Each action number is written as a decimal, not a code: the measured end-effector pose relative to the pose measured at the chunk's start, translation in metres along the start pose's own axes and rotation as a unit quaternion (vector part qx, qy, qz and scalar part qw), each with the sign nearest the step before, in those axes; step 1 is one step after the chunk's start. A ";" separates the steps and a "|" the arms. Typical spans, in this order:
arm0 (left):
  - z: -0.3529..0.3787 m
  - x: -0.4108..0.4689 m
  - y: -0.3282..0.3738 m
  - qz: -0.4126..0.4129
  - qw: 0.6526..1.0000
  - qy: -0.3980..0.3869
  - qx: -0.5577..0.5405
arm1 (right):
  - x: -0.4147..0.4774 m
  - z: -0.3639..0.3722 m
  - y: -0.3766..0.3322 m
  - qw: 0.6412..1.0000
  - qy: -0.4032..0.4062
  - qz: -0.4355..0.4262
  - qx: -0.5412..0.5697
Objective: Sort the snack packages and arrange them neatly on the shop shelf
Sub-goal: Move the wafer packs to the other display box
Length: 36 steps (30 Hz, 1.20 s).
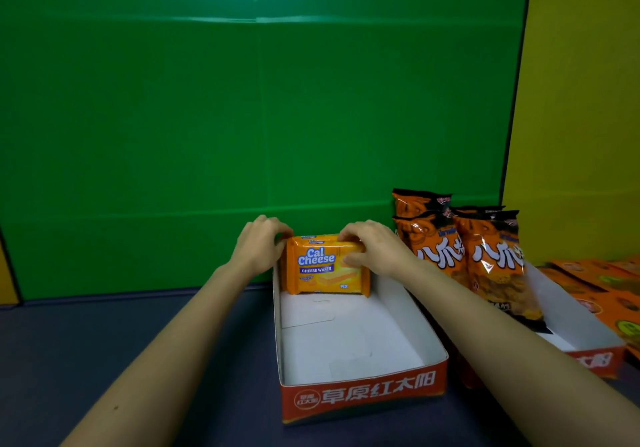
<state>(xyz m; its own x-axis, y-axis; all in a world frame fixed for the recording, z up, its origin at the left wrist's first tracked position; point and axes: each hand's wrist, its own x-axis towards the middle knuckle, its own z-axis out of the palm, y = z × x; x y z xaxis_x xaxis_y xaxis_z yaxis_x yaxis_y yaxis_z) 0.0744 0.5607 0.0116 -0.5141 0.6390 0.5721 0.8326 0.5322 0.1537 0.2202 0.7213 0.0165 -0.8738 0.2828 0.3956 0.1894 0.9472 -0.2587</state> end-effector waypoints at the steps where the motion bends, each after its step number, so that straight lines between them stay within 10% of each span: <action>1: 0.000 -0.001 -0.001 -0.002 1.000 0.005 0.009 | 0.003 0.000 0.000 1.000 -0.004 -0.008 -0.007; 13: -0.019 -0.027 -0.017 -0.045 0.997 0.024 0.058 | 0.011 0.000 -0.006 0.981 0.022 -0.073 -0.177; 36: -0.146 -0.226 -0.102 -0.282 0.932 0.009 0.226 | 0.000 0.043 -0.223 0.947 -0.093 -0.307 -0.027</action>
<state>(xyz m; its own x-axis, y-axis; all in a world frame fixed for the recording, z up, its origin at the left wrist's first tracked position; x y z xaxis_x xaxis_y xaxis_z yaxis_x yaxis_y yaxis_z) 0.1354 0.2809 -0.0161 -0.8373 0.1788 0.5167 0.2560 0.9633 0.0815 0.1589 0.5032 0.0365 -0.8895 -0.3497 0.2940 -0.3606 0.9325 0.0180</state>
